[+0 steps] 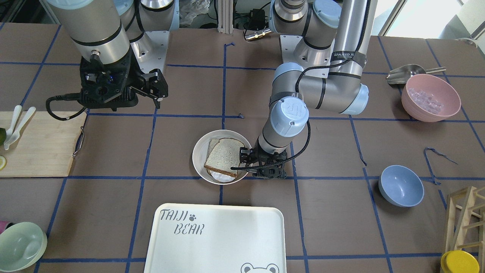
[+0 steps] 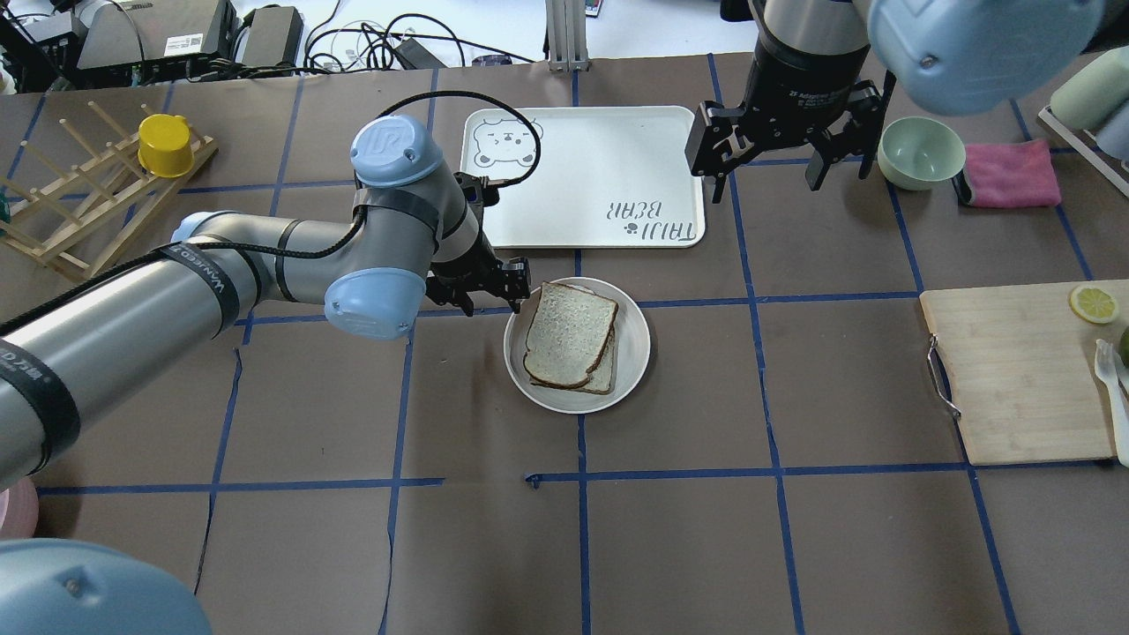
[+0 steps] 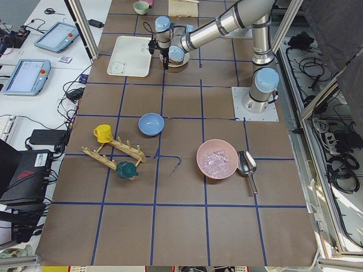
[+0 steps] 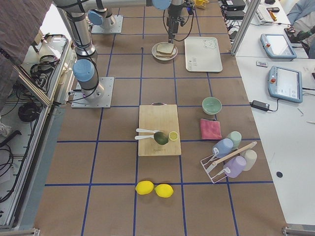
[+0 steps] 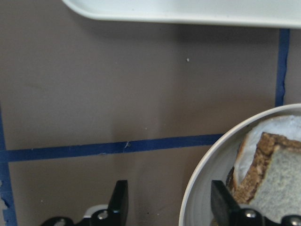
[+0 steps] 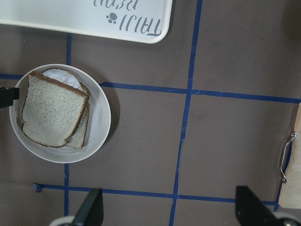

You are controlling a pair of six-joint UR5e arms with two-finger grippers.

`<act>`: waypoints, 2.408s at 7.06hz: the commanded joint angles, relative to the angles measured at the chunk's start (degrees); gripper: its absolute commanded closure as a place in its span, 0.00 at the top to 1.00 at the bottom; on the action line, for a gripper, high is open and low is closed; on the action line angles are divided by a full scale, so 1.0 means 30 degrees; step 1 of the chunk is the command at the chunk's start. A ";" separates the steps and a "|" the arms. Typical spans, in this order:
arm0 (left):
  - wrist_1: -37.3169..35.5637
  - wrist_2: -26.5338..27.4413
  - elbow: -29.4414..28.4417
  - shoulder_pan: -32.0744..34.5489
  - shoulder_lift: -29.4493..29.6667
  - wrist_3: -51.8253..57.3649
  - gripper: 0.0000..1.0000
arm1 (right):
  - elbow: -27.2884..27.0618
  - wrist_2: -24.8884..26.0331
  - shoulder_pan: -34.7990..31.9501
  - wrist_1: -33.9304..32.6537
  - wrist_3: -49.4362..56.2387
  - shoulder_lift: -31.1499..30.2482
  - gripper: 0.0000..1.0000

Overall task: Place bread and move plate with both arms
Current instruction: 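Grasp the white plate rim nearest the left gripper, then slide the plate with the left gripper onto the white tray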

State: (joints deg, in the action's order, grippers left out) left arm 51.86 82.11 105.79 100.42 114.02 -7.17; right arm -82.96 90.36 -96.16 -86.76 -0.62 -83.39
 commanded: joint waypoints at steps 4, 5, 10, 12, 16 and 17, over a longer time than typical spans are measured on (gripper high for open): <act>0.0085 -0.0533 0.0273 0.0248 0.0197 0.1014 0.00 | -0.0032 0.0582 0.0235 -0.0025 0.0032 -0.0122 1.00; 0.0086 -0.0475 0.0245 0.0219 0.0168 0.1014 0.00 | 0.0113 0.1048 0.0468 -0.0140 0.0090 -0.0267 1.00; 0.0670 -0.1055 -0.0339 -0.0510 -0.0709 0.0780 0.00 | -0.0032 0.0788 0.0968 -0.0286 -0.0142 -0.0415 1.00; 0.2537 -0.1558 -0.1391 -0.0748 -0.1236 0.0750 0.00 | -0.0061 0.0789 0.1027 -0.0317 -0.0260 -0.0415 1.00; 0.4442 -0.2262 -0.6209 -0.1831 0.0480 0.1449 0.00 | -0.0090 0.0789 0.0998 -0.1489 0.0001 -0.0415 1.00; 0.4538 -0.2349 -0.8115 -0.1832 0.1853 0.1424 0.00 | -0.0090 0.0760 0.0969 -0.1518 0.0003 -0.0415 1.00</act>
State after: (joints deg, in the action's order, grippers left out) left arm 64.27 75.30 88.27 95.26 115.32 -3.31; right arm -83.23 92.70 -93.19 -91.04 -0.83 -84.64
